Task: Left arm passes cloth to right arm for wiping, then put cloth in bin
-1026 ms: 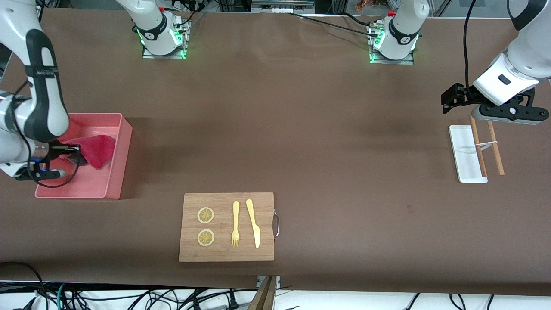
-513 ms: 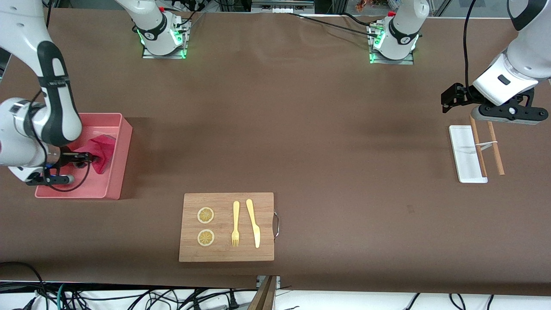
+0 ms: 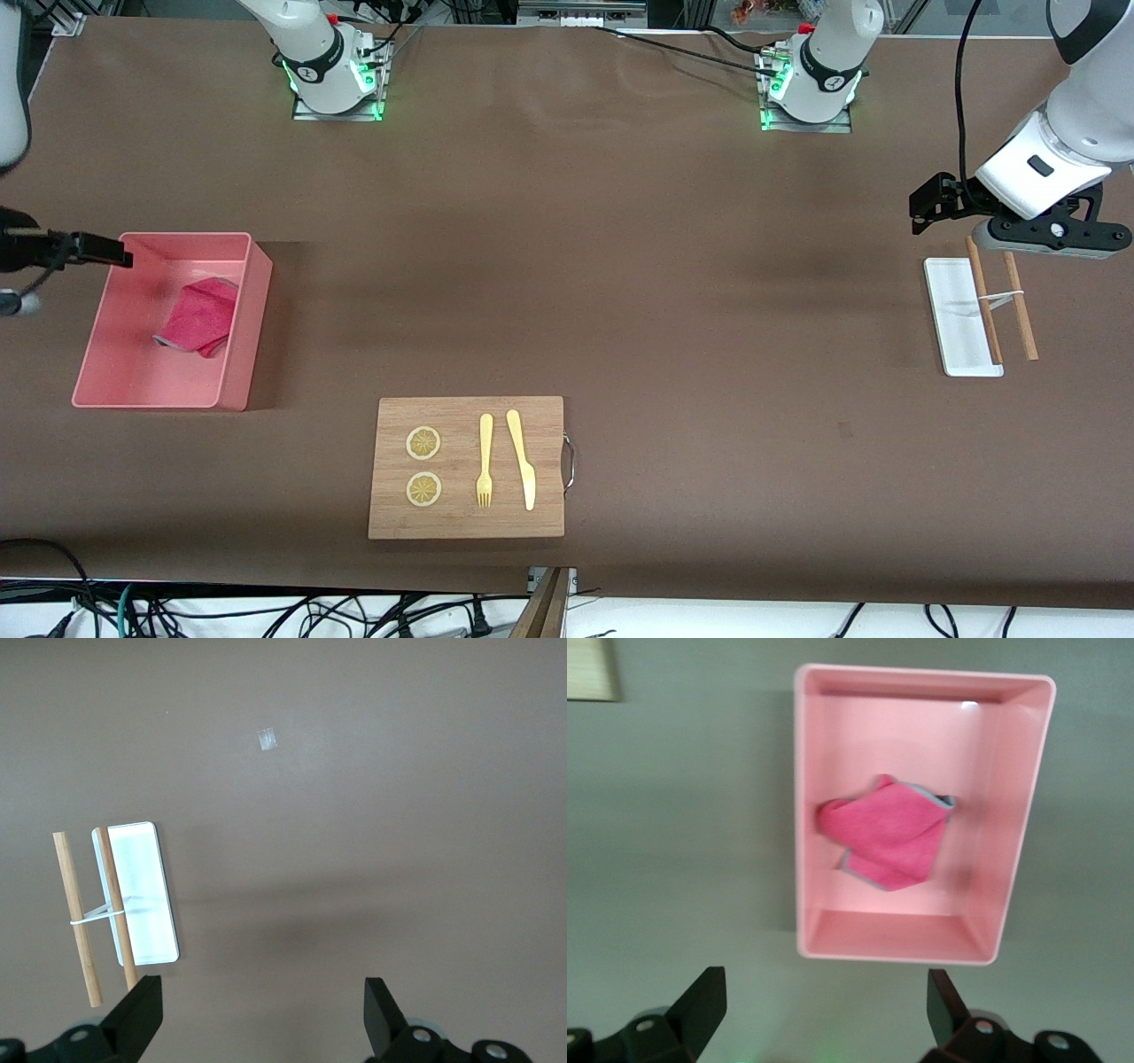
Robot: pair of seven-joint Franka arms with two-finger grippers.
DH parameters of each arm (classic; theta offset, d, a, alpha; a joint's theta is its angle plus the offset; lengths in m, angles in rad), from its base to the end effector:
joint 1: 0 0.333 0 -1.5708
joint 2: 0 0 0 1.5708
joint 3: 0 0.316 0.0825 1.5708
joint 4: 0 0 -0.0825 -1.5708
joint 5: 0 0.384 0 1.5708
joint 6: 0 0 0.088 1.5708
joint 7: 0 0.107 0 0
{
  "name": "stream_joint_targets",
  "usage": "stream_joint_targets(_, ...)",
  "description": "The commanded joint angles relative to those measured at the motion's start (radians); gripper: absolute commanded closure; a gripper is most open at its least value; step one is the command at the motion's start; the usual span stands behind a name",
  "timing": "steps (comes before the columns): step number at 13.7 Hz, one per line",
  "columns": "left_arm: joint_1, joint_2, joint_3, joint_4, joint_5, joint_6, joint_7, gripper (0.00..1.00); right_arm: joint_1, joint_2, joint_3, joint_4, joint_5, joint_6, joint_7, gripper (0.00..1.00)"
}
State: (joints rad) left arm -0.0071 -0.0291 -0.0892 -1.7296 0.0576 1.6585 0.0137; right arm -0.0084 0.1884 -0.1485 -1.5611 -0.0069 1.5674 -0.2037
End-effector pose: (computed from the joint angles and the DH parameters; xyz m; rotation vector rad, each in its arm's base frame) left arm 0.5461 -0.0476 0.5729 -3.0742 0.1788 0.0610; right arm 0.5931 -0.0877 0.5209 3.1256 0.0742 -0.2874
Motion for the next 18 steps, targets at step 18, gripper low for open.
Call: stream_joint_targets(18,0.001,0.017,-0.007,0.035,0.008,-0.025,0.005,0.0,-0.018,-0.156,0.142,0.036,-0.008,-0.115,0.182,0.0)
